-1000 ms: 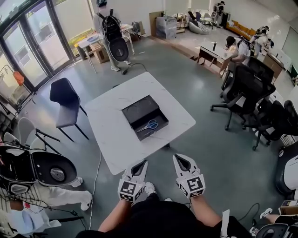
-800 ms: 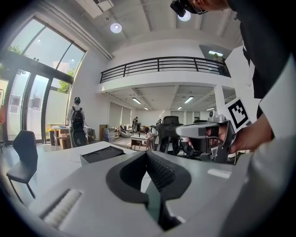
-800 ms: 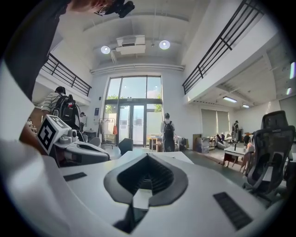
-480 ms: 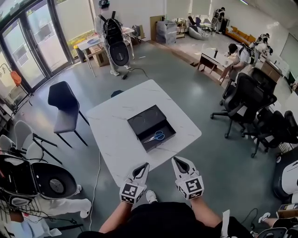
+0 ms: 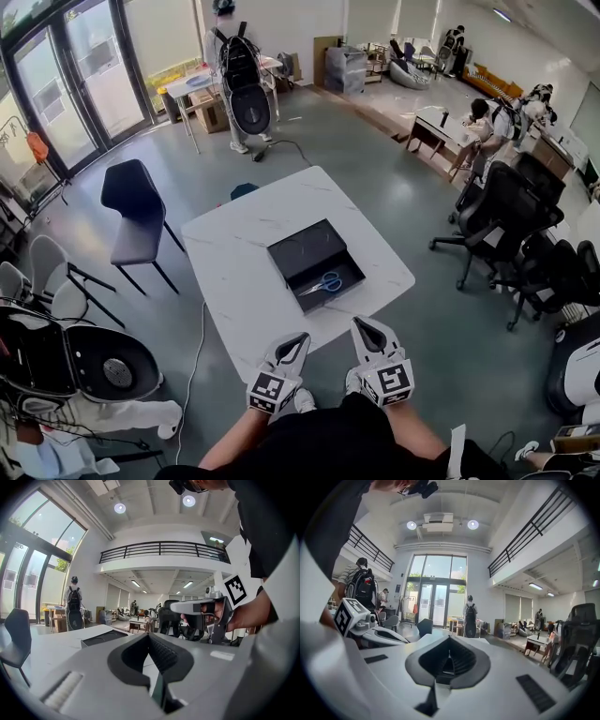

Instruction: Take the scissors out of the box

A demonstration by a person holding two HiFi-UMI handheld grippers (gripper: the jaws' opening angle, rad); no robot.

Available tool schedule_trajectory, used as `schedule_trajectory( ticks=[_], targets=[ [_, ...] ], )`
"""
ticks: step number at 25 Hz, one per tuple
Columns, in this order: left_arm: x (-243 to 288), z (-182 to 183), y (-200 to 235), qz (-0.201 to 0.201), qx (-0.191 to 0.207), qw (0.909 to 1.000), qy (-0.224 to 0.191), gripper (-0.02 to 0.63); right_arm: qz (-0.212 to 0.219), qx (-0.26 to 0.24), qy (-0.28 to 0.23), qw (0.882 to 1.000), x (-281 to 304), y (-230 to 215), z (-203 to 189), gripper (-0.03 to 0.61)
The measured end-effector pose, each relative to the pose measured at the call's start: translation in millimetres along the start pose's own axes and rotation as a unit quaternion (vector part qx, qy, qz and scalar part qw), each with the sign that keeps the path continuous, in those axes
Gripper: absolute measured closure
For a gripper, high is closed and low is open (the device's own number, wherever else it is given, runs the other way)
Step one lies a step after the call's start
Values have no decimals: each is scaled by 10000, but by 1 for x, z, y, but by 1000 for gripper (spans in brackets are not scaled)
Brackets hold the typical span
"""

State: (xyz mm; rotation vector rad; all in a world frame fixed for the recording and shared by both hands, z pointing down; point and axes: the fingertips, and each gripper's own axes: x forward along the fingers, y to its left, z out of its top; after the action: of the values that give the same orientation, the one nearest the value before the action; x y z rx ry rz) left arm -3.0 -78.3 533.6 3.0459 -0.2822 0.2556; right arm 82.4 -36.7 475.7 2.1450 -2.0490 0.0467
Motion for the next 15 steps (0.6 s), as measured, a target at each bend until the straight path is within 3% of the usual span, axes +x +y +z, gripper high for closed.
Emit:
schedule_trajectory(
  ticks=[10,15],
  targets=[
    [18,1,29,541,-127,9983,152,604,548,83,14,9985,39,-19,-7,572],
    [48,-4,36,743,-74,9968,285,604,830,421,17,9957,61,-51,-14,571]
  ],
)
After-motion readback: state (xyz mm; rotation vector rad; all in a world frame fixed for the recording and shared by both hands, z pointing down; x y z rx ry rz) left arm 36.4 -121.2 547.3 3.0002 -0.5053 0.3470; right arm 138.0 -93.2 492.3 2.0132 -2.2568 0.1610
